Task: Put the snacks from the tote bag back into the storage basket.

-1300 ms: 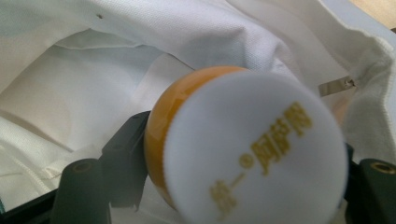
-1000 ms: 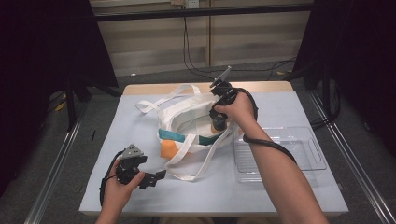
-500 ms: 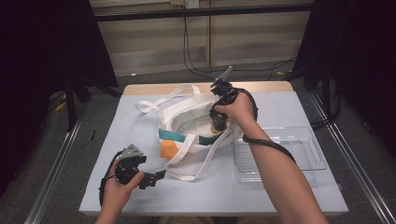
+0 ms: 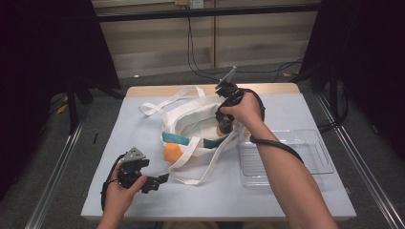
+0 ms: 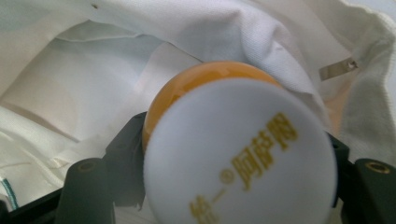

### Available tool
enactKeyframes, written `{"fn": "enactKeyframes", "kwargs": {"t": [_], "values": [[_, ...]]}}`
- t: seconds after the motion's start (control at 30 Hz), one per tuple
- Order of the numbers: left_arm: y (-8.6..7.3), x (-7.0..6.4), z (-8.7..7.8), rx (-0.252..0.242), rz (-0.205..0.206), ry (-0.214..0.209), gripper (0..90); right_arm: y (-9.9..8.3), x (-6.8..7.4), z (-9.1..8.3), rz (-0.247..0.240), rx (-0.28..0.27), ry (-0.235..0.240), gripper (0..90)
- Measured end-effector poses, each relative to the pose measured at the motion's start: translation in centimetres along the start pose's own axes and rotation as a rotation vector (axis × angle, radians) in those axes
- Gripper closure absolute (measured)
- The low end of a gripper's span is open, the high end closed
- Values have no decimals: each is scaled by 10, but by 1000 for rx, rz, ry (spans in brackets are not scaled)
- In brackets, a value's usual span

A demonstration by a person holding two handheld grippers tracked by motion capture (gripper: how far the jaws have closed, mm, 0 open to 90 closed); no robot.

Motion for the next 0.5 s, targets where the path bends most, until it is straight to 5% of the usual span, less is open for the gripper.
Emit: {"fn": "enactKeyframes", "kwargs": {"t": [0.5], "values": [[1,-2,3,4,4,-5,28,1,-3,-22,-43,21,-20,306]]}}
Point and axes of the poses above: each handheld gripper's, and its own axes: z roughly forward along the jaws, y roughly out of its top, x roughly to its left, the point moved 6 cm from there along z, roughly forward along the jaws, and after that the axes turned 15 degrees about z, right-handed, at the moved point
